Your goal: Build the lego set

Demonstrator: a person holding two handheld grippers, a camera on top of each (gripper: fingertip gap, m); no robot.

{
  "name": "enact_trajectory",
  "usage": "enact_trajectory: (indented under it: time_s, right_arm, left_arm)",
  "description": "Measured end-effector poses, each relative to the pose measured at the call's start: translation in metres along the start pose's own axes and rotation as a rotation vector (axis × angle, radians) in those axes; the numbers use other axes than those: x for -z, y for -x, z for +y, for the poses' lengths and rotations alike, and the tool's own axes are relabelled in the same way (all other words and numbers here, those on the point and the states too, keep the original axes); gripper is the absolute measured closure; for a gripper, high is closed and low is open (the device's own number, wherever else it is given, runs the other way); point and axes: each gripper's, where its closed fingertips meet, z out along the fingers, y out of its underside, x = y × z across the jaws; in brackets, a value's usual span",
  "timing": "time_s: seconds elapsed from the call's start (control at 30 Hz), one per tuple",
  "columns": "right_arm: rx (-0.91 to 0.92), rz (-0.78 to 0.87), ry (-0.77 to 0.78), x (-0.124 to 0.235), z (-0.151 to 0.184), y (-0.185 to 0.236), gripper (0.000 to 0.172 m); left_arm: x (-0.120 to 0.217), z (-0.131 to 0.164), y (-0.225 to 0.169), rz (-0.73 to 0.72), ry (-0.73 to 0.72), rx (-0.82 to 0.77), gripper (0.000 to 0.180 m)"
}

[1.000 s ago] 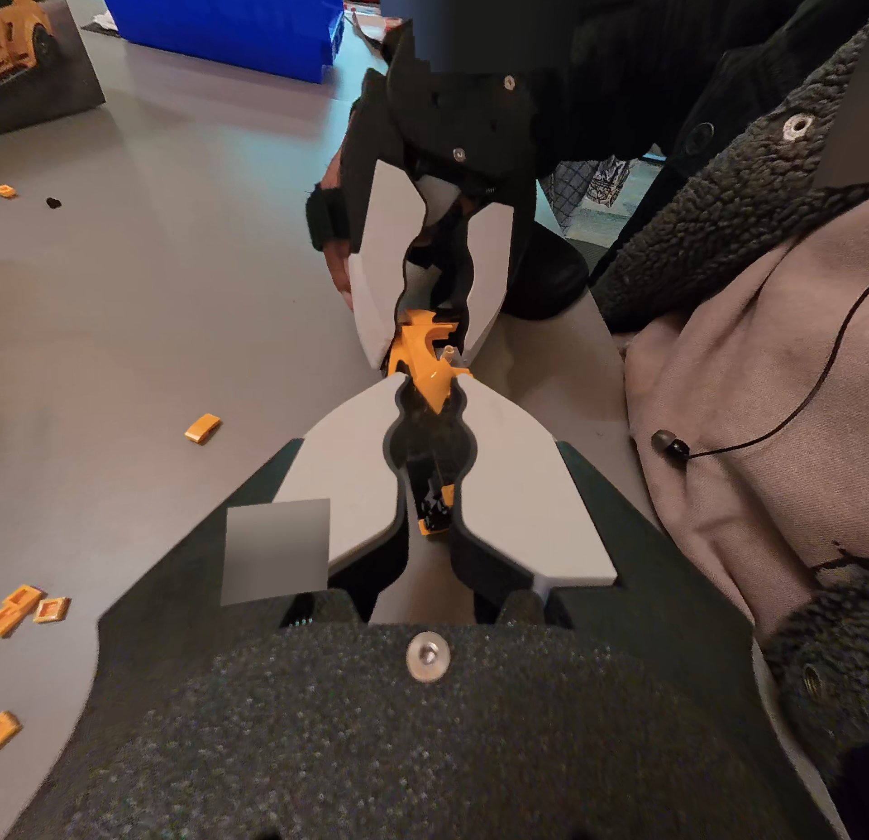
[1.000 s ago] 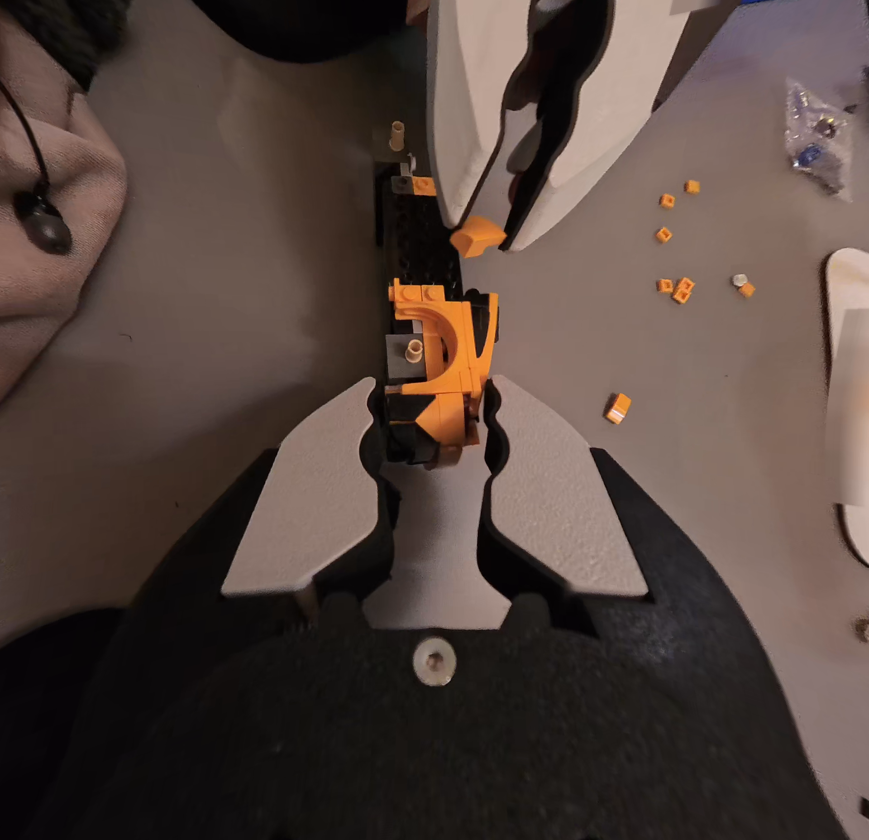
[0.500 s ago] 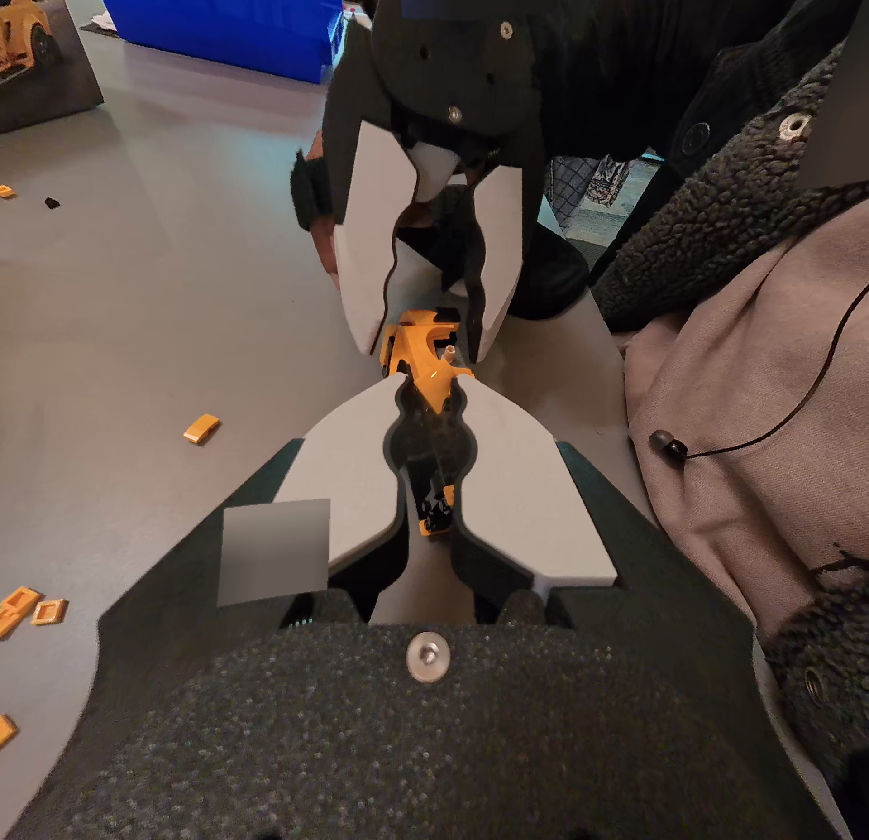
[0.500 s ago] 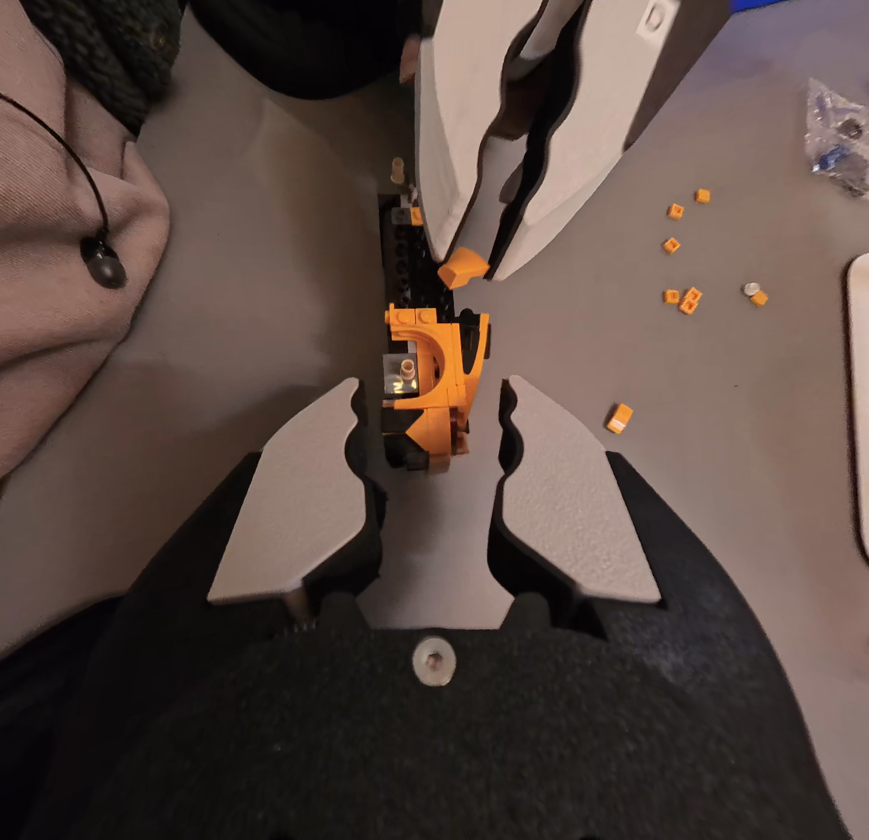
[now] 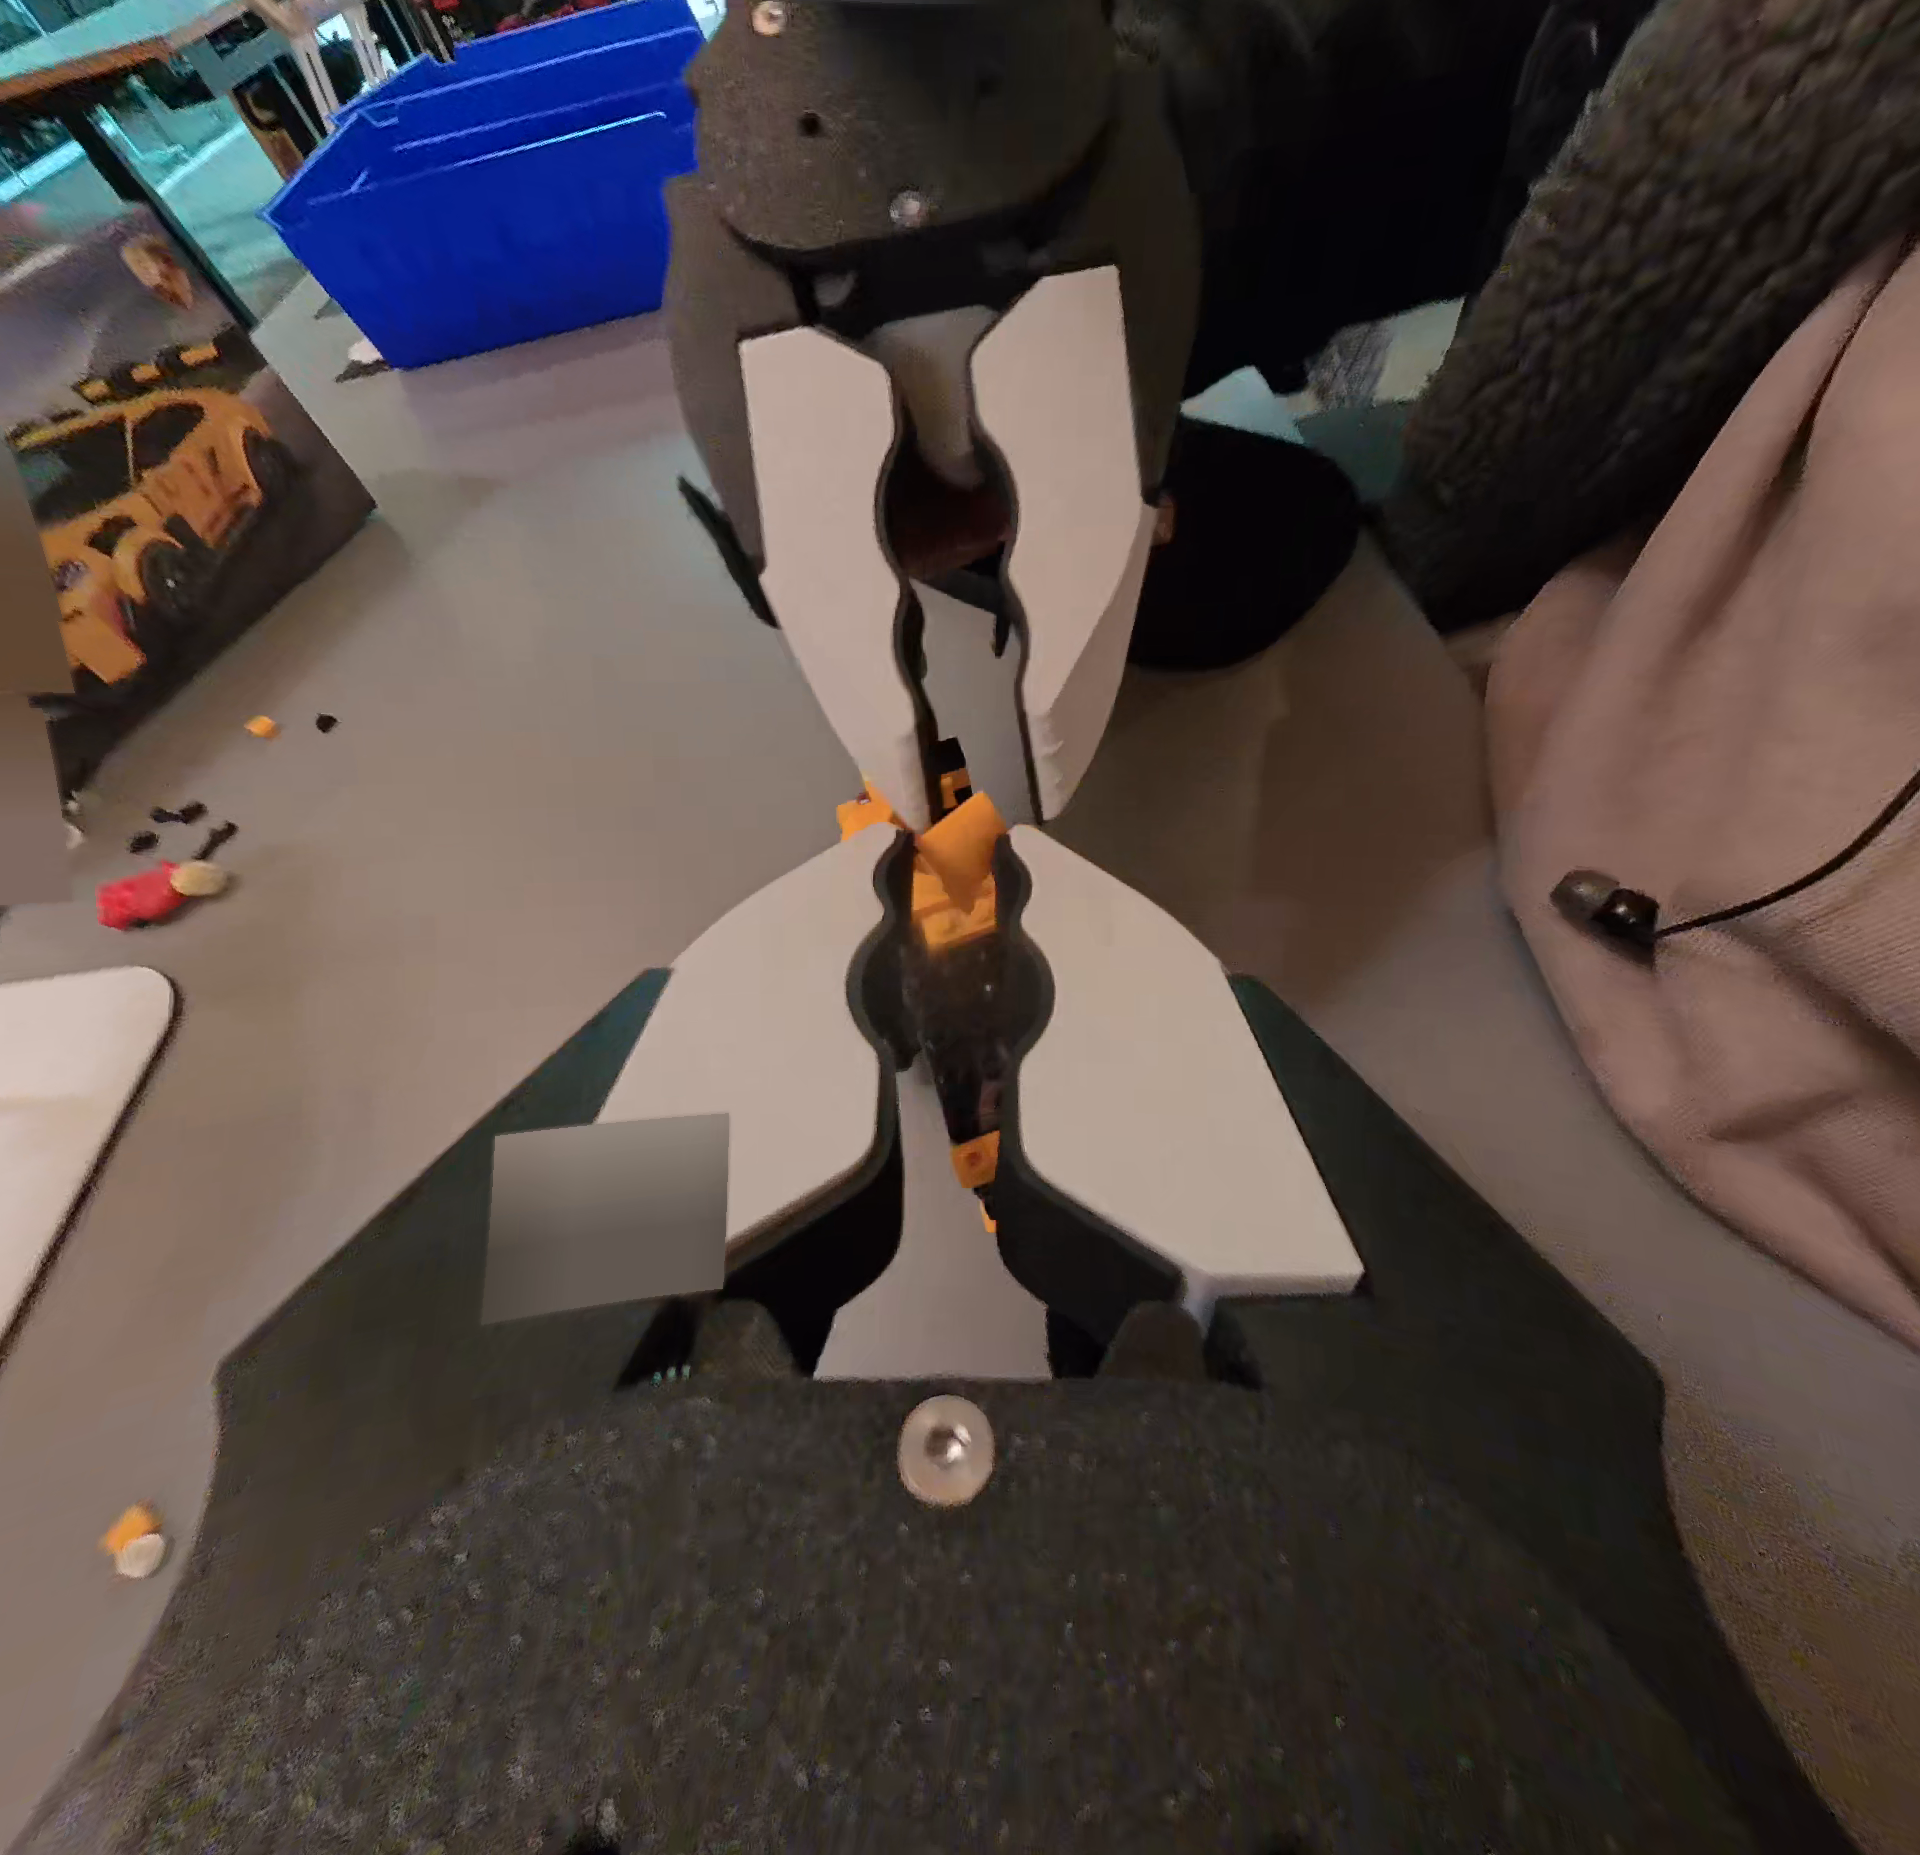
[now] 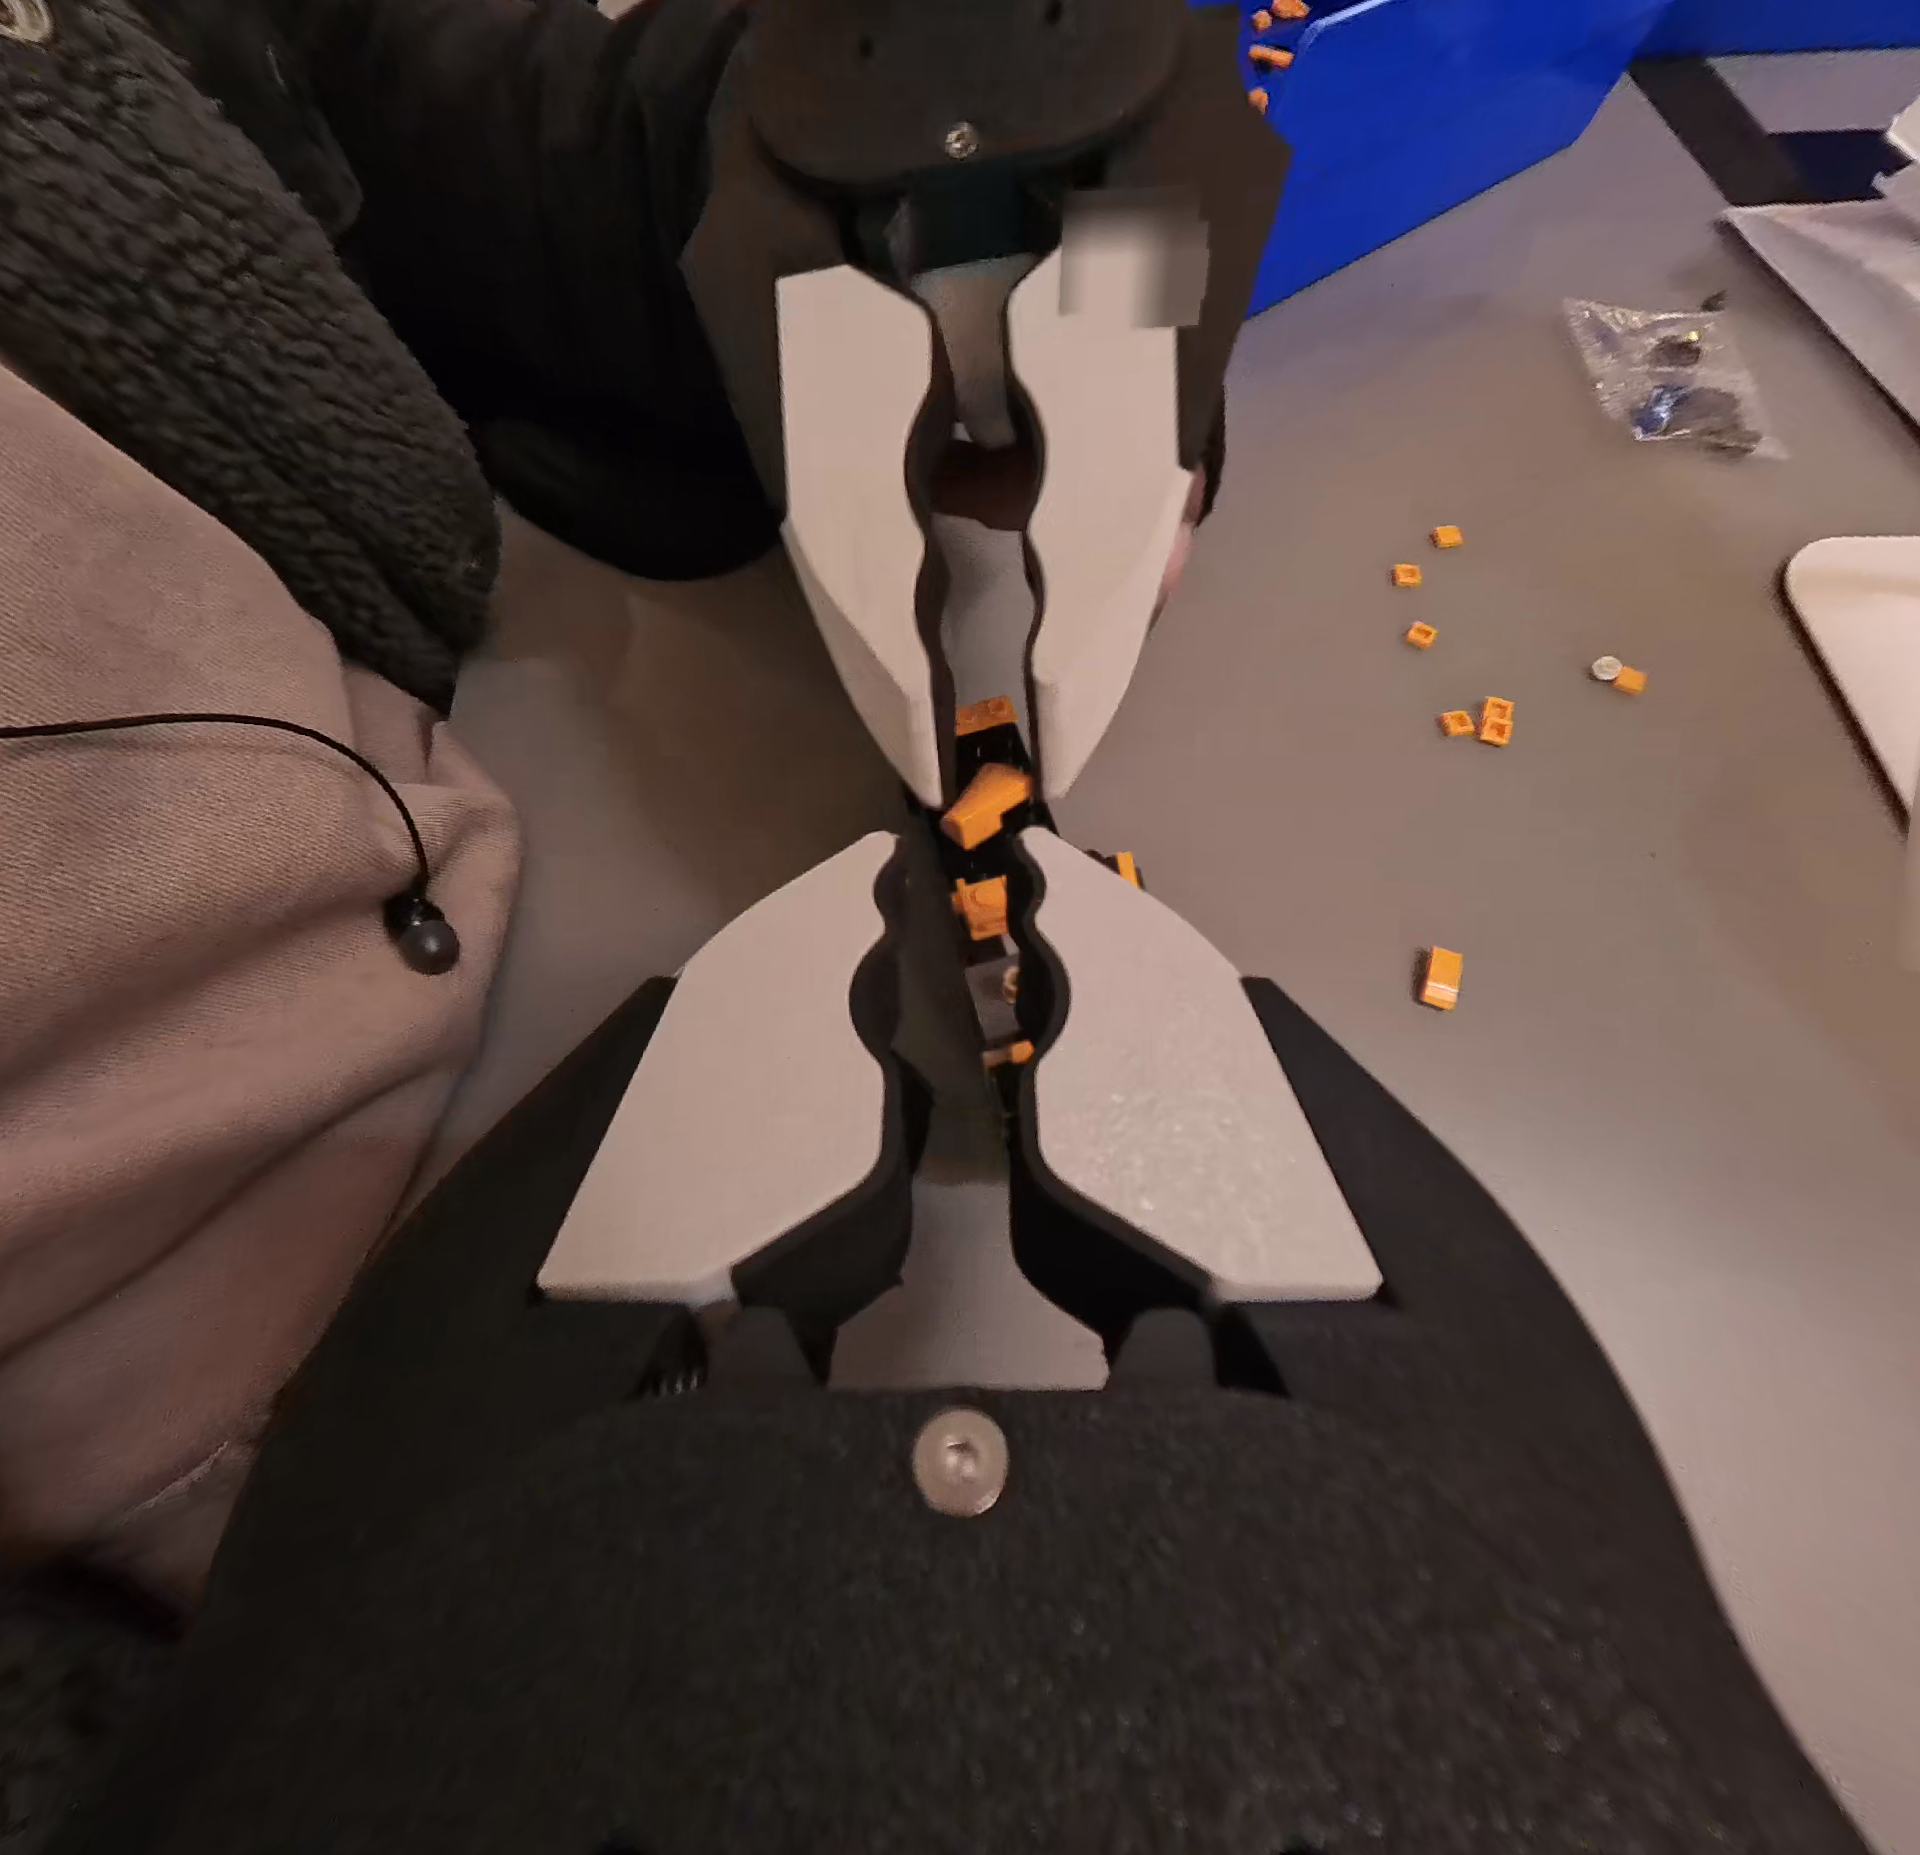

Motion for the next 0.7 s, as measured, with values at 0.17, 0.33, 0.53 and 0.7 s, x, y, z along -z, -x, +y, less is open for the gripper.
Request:
enact_trajectory:
  time_s: [0.17,0.33,0.53,0.7]
  right_arm:
    - [-0.027,0.002,0.008,-0.002,0.001,0.003,0.156]
    - [-0.065,-0.042,-0.013,0.000,0.000,0.010,0.158]
    - [-0.279,-0.200,-0.080,0.006,-0.008,0.020,0.161]
    - [-0.421,-0.259,-0.123,0.011,-0.014,0.019,0.162]
  left_arm:
    - [-0.004,0.000,-0.007,-0.018,0.045,-0.090,0.166]
    - [-0.004,-0.004,-0.013,0.008,0.029,-0.100,0.166]
    - [-0.004,-0.010,-0.016,-0.013,0.006,-0.151,0.171]
    - [-0.002,-0.014,-0.014,-0.045,0.004,-0.178,0.173]
